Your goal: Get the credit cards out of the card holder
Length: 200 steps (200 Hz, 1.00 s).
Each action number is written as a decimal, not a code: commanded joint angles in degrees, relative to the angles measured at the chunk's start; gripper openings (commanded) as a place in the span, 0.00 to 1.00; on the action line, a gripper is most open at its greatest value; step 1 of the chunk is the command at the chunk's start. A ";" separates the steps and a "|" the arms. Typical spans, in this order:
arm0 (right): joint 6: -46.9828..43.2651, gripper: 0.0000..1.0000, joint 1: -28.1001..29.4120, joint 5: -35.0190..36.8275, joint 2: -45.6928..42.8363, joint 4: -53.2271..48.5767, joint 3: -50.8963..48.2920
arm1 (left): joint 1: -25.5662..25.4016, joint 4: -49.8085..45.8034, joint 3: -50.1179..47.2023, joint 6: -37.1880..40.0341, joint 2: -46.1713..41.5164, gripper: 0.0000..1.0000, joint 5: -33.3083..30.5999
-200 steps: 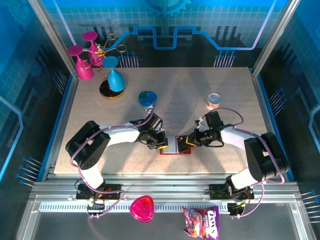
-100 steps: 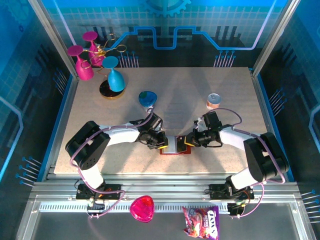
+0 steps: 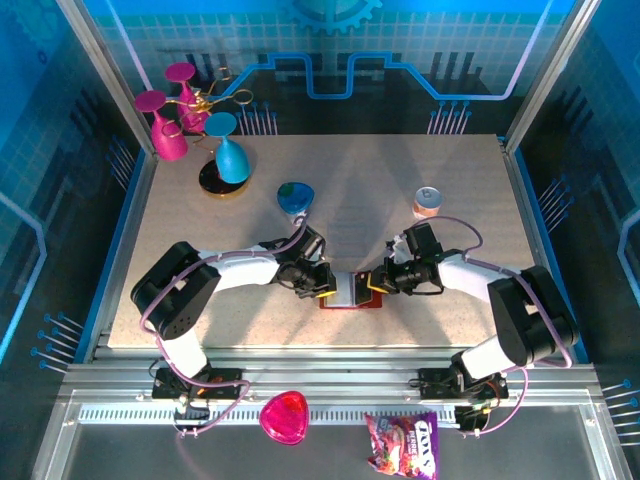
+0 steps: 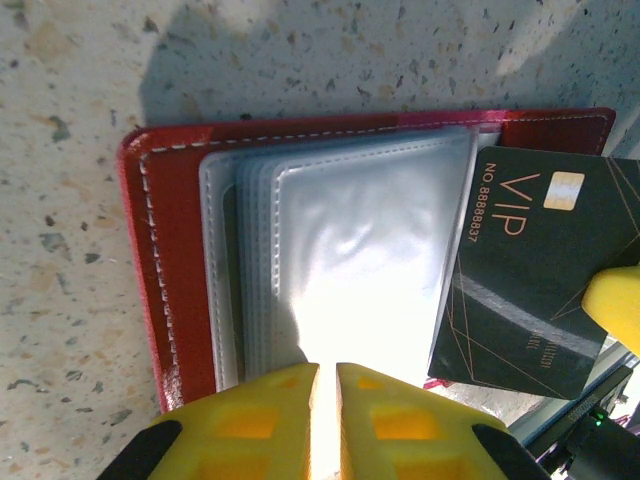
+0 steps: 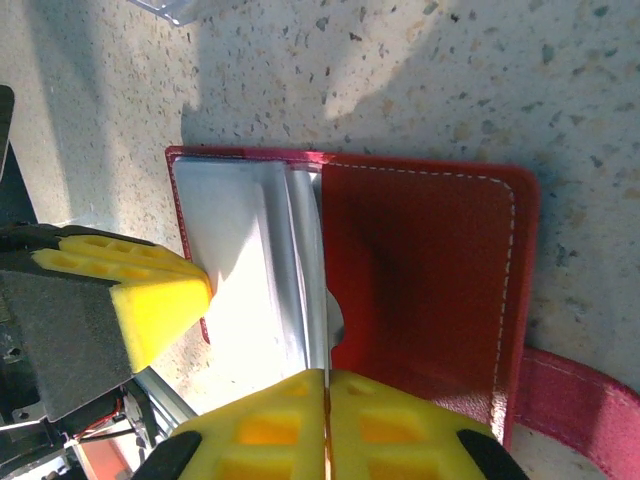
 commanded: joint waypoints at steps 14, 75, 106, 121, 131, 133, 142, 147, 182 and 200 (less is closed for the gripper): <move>-0.24 0.07 0.79 1.21 -2.62 -3.29 1.77 | 0.59 -1.37 -1.14 -0.12 -0.61 0.14 -0.35; -4.33 0.04 0.47 4.79 -6.35 -11.50 6.82 | 1.50 -2.11 -2.49 0.70 -1.16 0.14 -0.96; -5.83 0.04 0.35 5.65 -6.45 -13.85 9.37 | 1.99 -1.93 -4.05 0.62 -2.48 0.14 -1.14; -6.85 0.04 0.40 5.50 -6.00 -14.36 10.49 | 2.05 -1.89 -4.69 0.52 -3.14 0.14 -1.14; -7.77 0.04 0.40 5.20 -5.57 -14.83 11.38 | 2.07 -1.71 -5.08 0.44 -3.52 0.14 -1.22; -8.05 0.04 0.38 5.15 -5.50 -15.04 11.63 | 2.08 -1.68 -5.16 0.42 -3.60 0.14 -1.27; -9.10 0.04 0.44 5.58 -4.92 -16.35 12.94 | 2.03 -1.51 -5.42 0.34 -3.85 0.14 -1.39; -9.79 0.03 0.43 5.94 -4.53 -17.04 13.69 | 2.13 -1.49 -5.54 0.35 -3.90 0.14 -1.40; -16.57 0.01 0.48 7.03 -2.89 -21.79 19.59 | 2.59 -1.57 -5.53 0.49 -4.75 0.16 -1.33; -21.50 0.00 0.58 6.92 -1.97 -23.88 22.59 | 2.81 -1.92 -5.08 0.61 -5.41 0.16 -1.36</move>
